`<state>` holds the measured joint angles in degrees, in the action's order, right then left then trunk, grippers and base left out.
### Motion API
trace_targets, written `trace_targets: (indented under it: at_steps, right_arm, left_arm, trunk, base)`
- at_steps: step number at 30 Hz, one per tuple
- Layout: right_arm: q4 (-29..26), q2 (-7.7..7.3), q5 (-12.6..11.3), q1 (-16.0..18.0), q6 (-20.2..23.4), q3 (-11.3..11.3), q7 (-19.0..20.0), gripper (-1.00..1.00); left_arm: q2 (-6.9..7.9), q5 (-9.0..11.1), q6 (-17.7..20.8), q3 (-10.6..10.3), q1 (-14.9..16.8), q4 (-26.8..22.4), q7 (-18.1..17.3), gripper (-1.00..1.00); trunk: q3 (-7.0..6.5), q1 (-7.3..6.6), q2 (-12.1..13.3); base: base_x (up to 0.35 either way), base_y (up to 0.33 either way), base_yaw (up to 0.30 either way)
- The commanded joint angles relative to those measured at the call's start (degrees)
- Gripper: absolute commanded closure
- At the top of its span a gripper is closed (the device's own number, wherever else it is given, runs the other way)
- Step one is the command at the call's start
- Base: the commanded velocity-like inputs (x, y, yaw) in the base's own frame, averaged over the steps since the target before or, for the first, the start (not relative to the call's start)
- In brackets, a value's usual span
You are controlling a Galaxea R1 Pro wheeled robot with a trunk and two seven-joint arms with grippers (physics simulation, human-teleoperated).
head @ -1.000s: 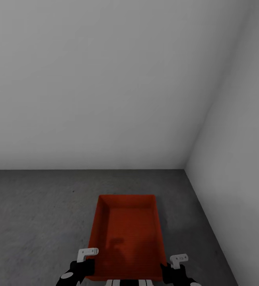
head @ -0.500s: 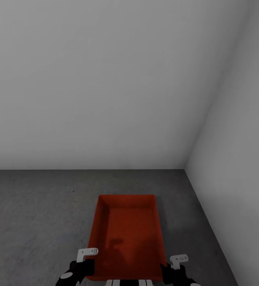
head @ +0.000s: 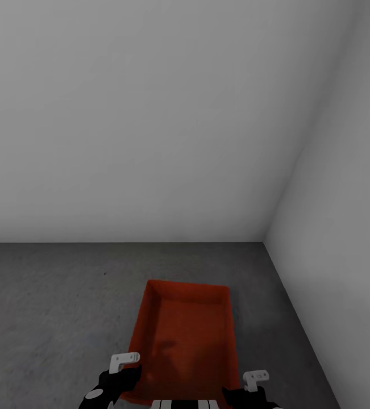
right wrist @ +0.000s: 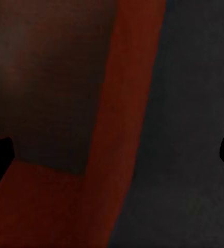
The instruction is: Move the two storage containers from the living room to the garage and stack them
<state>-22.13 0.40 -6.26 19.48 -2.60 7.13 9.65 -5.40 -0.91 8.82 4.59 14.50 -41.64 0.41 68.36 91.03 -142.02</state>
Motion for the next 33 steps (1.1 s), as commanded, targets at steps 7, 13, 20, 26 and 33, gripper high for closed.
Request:
trace_targets:
  at_steps: [7,13,20,26,33]
  right_arm:
    - [0.07,-0.04,-0.6,0.03,-0.21,0.34,0.0,-1.0]
    - [0.07,-0.04,-0.6,0.03,-0.21,0.39,0.02,-1.0]
    - [0.07,-0.04,-0.67,0.05,-0.21,0.41,-0.02,-1.0]
    - [0.07,-0.04,-0.68,0.03,-0.21,0.43,-0.02,-1.0]
    - [0.07,-0.04,-0.69,0.05,-0.21,0.43,0.0,-1.0]
  left_arm:
    - [-0.19,-0.06,0.29,0.16,0.0,-0.11,0.03,-1.0]
    - [-0.34,-0.02,0.25,0.16,0.0,-0.11,-0.01,-1.0]
    - [-0.28,-0.05,0.2,0.16,0.0,-0.11,0.01,-1.0]
    - [-0.33,-0.04,0.32,0.16,0.0,-0.11,0.02,-1.0]
    - [-0.38,-0.05,0.4,0.16,0.0,-0.11,0.03,-1.0]
  trunk:
    - [0.04,-0.01,-0.02]
    - [0.04,-0.01,-0.02]
    - [0.04,-0.01,-0.02]
    - [-0.86,-1.11,1.99]
    - [-2.11,-2.65,4.8]
  base:
    - [0.0,0.0,0.0]
    - [0.0,0.0,0.0]
    - [0.0,0.0,0.0]
    - [0.0,0.0,0.0]
    - [0.0,0.0,0.0]
